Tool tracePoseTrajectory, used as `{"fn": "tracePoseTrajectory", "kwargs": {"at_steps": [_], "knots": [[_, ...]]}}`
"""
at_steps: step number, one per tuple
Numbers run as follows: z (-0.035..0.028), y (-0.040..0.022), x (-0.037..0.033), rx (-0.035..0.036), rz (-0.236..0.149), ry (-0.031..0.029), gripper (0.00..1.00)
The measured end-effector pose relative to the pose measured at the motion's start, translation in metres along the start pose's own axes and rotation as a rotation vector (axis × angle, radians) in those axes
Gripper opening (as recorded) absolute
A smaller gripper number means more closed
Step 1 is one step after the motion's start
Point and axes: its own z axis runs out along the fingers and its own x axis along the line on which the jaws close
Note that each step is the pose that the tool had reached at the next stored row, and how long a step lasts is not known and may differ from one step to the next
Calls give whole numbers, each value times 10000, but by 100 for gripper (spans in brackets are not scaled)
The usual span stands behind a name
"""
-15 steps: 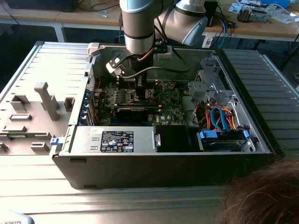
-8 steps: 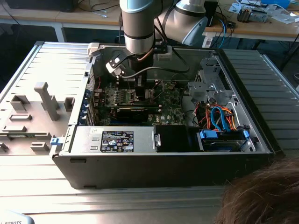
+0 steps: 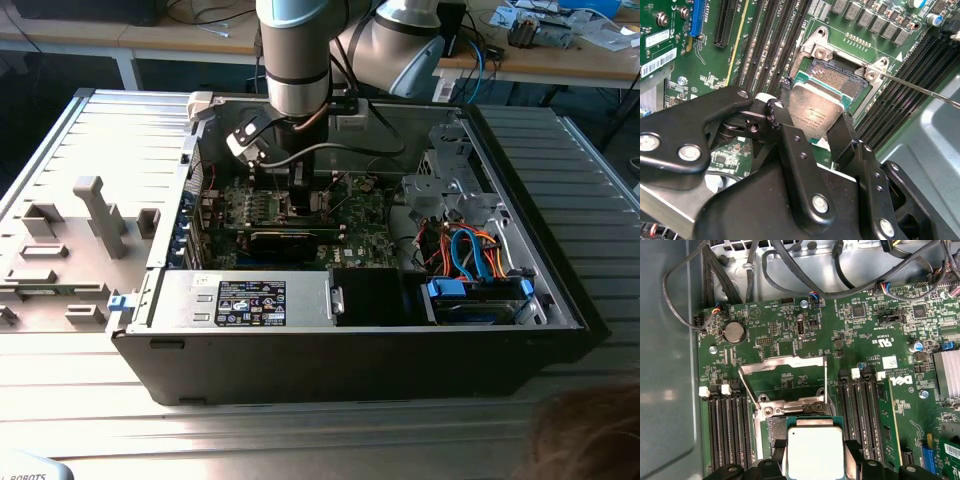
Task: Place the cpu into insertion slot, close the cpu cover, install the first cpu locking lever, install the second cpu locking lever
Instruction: 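Place the cpu into insertion slot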
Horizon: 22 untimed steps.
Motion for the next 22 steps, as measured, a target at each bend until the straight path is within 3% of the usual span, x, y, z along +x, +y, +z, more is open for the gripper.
{"fn": "tracePoseTrajectory", "kwargs": {"at_steps": [22], "knots": [[12, -1, 0, -6, 313, -27, 54]]}}
